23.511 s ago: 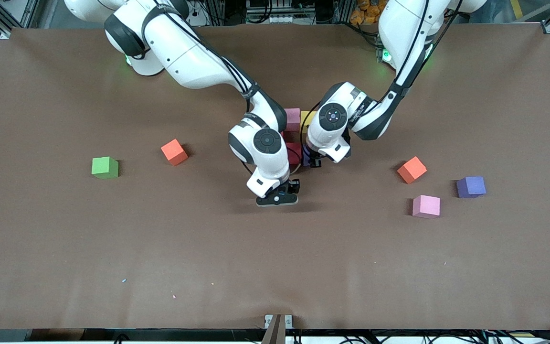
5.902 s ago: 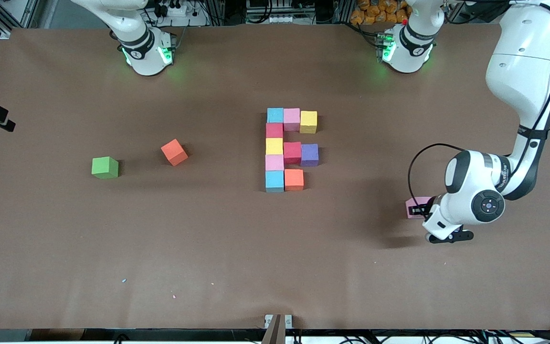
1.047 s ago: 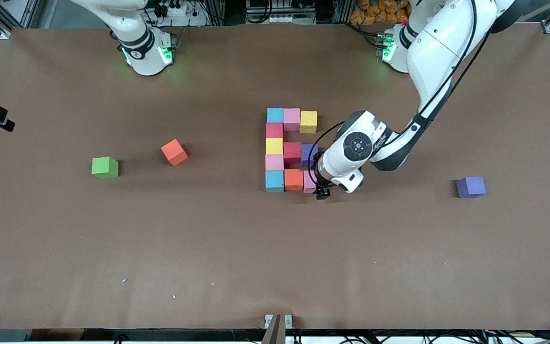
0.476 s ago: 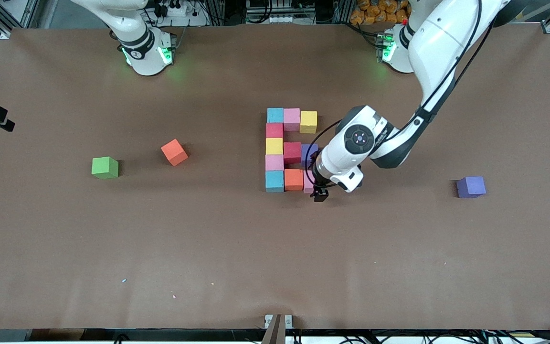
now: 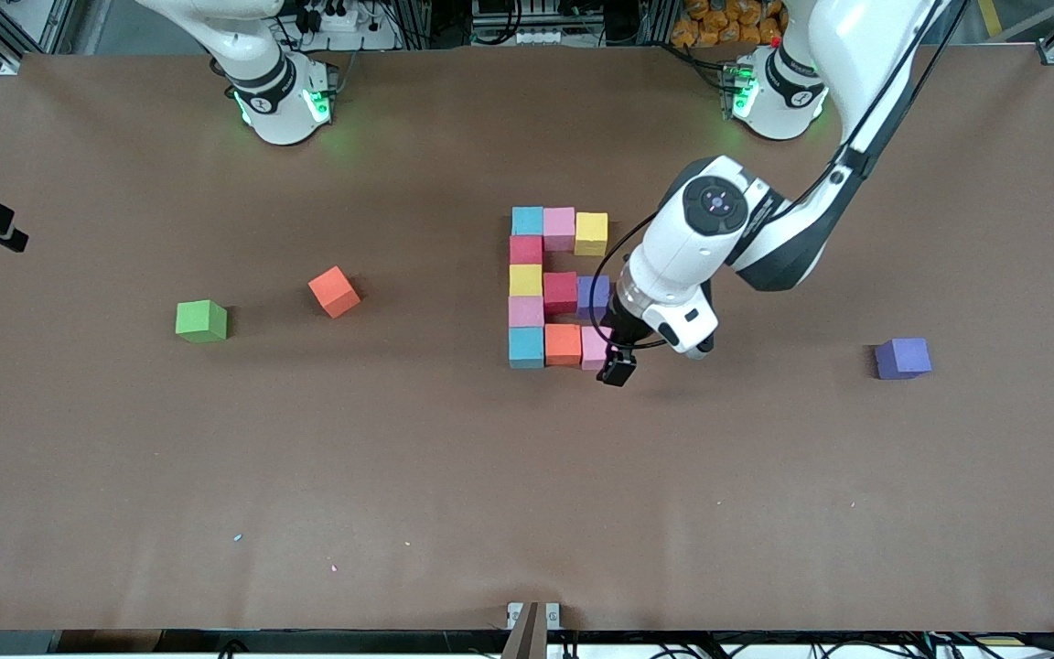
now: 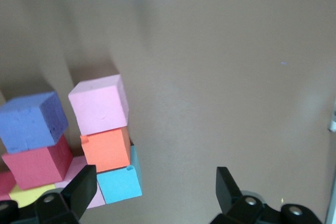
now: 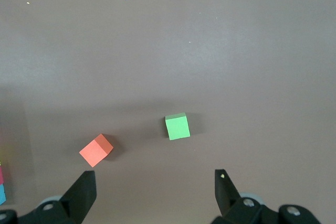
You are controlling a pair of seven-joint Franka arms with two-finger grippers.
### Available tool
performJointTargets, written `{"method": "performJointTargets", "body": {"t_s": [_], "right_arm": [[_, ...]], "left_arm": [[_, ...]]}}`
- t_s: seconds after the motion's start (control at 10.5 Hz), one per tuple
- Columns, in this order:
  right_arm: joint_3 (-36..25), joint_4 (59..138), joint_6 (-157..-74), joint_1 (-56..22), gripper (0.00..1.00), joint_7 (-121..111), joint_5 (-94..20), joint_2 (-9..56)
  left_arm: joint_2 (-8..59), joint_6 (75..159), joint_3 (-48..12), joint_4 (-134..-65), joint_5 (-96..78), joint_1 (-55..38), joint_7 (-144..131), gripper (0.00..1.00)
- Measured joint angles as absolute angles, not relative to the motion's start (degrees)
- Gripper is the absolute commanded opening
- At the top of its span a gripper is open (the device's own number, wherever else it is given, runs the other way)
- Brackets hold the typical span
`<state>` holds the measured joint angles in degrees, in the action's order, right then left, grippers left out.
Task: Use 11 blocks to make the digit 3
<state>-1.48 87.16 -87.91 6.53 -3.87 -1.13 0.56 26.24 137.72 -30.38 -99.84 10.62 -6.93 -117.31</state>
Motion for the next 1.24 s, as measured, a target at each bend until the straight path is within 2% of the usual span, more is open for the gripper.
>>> {"method": "performJointTargets", "body": {"t_s": [0.48,0.76,1.24], "right_arm": [[-1.5,87.2,-87.9,6.5,1.0,-3.9,-1.1,0.6],[-1.5,87.2,-87.9,6.5,1.0,-3.9,-1.1,0.6],[-1.5,87.1,-87.9,6.6,1.0,-3.9,-1.1,0.6]], "left_arm": [[24.7,127.9,-29.9,-93.6,16.7,-6.1,-101.3,1.0],[21.8,122.1,-27.3,-91.9,15.6,-4.9,-86.8,1.0],[10.7,110.7,-14.7,-91.5,1.9,-3.7,-51.3,1.0]]}}
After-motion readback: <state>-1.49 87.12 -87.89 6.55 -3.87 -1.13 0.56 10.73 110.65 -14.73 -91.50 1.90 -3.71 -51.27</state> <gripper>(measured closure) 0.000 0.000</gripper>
